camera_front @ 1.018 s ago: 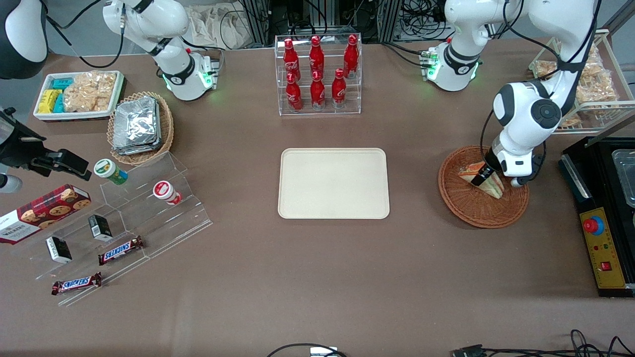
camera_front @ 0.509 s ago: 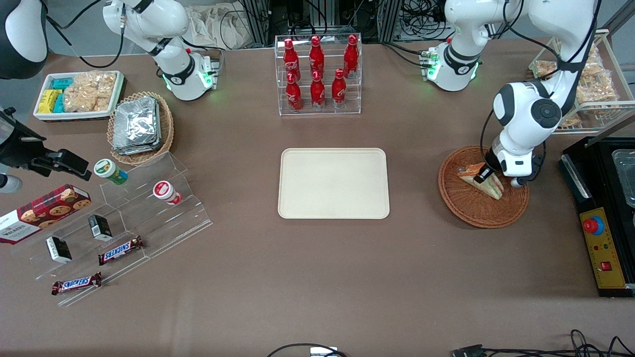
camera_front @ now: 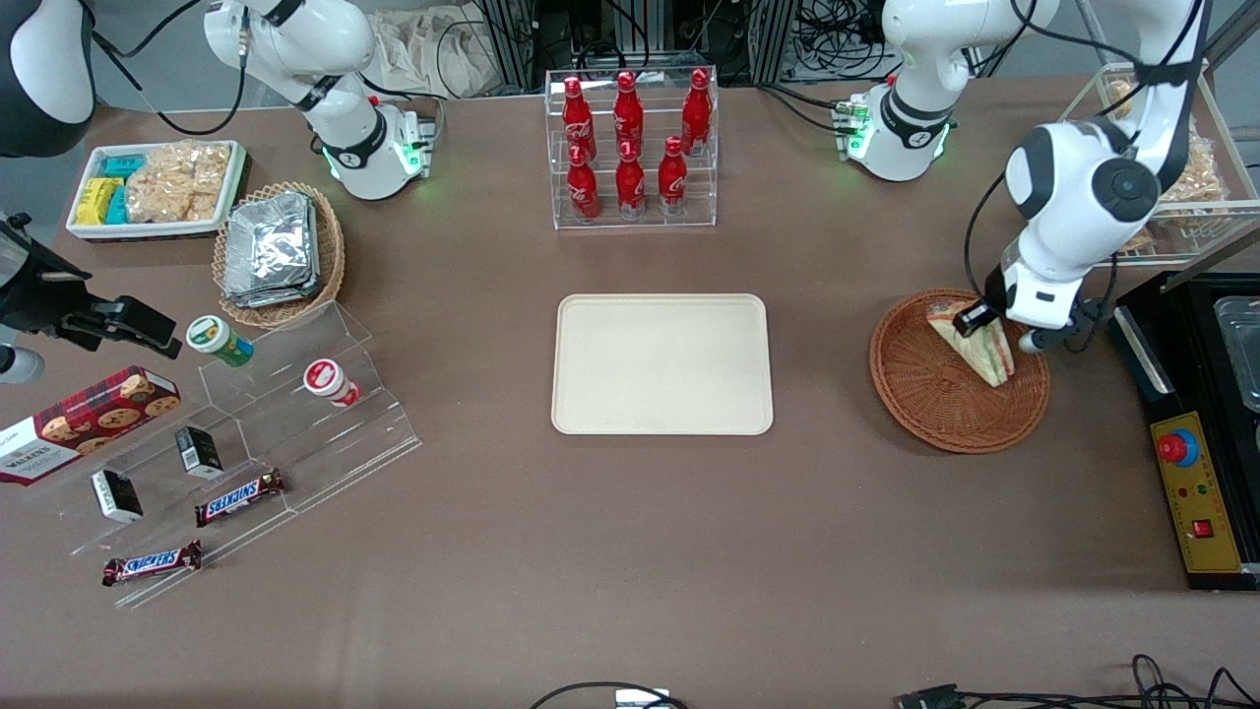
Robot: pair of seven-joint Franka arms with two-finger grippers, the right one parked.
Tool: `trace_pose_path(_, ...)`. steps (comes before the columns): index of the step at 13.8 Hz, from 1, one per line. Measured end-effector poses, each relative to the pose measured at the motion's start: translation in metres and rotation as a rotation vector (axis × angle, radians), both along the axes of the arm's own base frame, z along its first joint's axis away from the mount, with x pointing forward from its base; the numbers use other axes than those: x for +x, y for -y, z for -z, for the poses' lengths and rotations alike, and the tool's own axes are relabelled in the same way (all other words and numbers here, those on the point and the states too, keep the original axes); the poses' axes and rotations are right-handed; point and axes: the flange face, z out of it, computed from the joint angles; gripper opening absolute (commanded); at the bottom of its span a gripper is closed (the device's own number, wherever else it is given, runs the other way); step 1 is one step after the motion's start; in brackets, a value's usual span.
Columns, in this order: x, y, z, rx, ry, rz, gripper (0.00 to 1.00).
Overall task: Place sandwich from basket to tray
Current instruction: 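Lift the sandwich up out of the basket with the left gripper, then carry the sandwich over to the white tray with the left gripper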
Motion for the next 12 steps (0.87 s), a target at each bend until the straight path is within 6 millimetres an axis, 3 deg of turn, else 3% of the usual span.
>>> trace_pose_path(3, 0.005, -0.009, -0.030, -0.010, -0.035, 0.227, 0.35)
trace_pose_path(8, 0.013, -0.015, -0.055, -0.021, -0.037, 0.532, 0.35)
trace_pose_path(12, 0.026, -0.009, -0.088, -0.024, -0.043, 0.621, 0.33)
